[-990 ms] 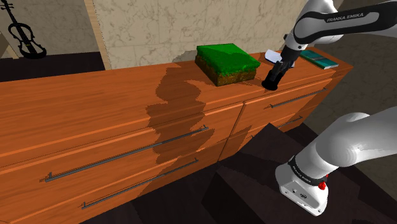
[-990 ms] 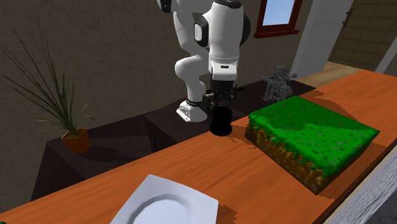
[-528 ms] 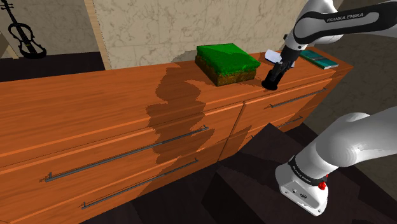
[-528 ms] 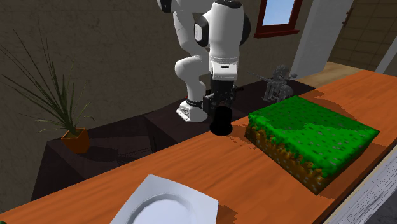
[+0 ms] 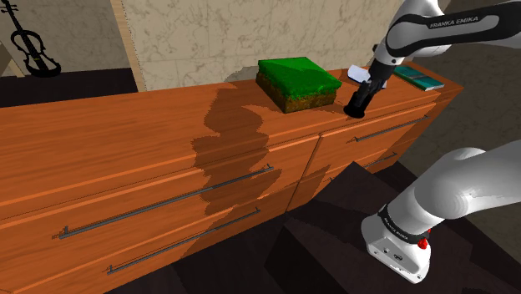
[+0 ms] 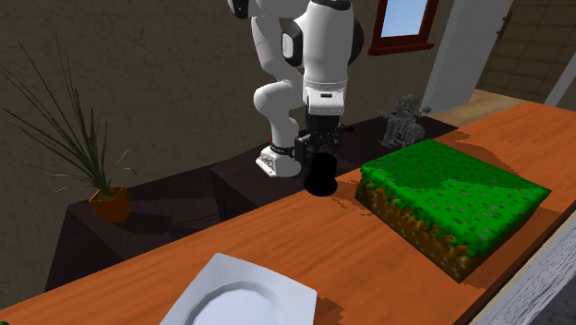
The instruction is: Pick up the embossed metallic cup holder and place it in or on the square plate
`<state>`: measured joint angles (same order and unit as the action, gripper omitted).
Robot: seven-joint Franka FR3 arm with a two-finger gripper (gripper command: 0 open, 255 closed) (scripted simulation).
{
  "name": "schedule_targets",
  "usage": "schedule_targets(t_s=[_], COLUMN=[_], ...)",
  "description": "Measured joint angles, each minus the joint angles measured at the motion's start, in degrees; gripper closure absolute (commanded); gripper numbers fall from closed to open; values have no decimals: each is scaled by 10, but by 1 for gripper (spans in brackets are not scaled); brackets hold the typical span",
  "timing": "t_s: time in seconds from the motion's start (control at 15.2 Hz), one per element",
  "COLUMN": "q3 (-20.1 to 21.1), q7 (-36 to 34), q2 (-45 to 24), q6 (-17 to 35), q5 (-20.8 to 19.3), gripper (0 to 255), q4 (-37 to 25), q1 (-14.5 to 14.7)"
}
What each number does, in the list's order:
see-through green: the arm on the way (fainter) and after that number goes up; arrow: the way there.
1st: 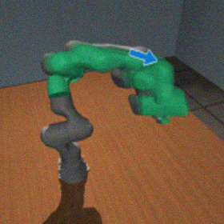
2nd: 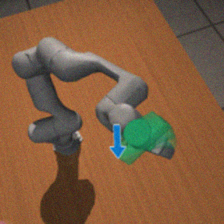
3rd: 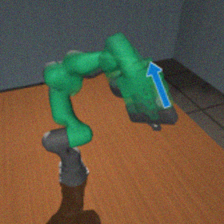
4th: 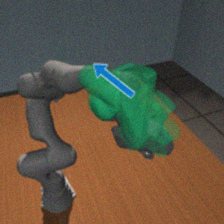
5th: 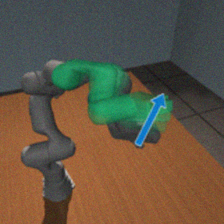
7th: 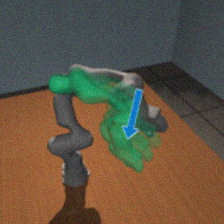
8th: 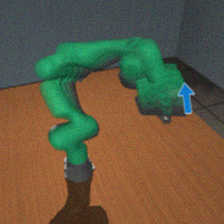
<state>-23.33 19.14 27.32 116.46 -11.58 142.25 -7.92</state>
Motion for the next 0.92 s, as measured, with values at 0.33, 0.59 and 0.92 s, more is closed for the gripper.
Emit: schedule_targets(t_s=[0.33, 0.59, 0.92], q3=[5, 12, 18], q7=[1, -1, 0], q2=[10, 16, 22], q6=[-37, -69, -110], q5=[2, 5, 9], gripper=[255, 255, 255], q4=[-28, -53, -88], q1=[0, 2, 3])
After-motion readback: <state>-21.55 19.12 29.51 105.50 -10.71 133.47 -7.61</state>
